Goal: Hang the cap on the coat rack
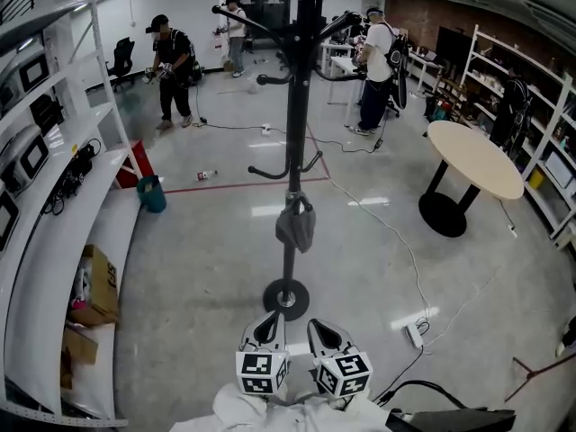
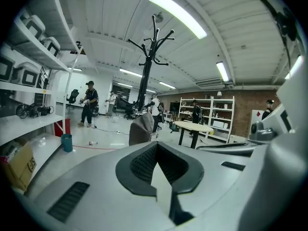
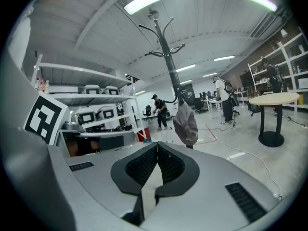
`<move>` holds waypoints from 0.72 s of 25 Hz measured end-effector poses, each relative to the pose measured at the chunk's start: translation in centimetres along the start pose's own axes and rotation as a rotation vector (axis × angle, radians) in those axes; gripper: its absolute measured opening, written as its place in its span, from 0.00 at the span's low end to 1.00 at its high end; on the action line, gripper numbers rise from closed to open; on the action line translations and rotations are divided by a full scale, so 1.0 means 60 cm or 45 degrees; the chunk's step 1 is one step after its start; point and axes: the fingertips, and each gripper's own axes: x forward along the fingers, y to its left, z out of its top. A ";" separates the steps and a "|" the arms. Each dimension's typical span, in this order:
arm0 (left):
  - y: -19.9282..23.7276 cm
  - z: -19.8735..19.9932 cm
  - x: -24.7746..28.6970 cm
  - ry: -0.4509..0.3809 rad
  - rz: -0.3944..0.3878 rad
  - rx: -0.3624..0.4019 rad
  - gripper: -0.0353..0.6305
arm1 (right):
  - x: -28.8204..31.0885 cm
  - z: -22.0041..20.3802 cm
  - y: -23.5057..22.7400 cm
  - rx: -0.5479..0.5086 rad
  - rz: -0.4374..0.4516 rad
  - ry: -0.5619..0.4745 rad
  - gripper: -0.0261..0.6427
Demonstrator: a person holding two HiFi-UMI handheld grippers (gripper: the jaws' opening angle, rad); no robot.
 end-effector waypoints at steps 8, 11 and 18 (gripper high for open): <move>-0.017 0.010 0.009 -0.011 -0.007 0.053 0.06 | -0.003 0.018 -0.007 -0.067 0.009 -0.036 0.06; -0.011 0.006 0.012 0.000 0.002 0.053 0.06 | 0.001 0.017 -0.010 -0.065 0.009 -0.034 0.06; 0.000 0.003 0.016 0.013 0.021 0.039 0.06 | 0.005 0.015 -0.014 -0.065 0.004 -0.025 0.06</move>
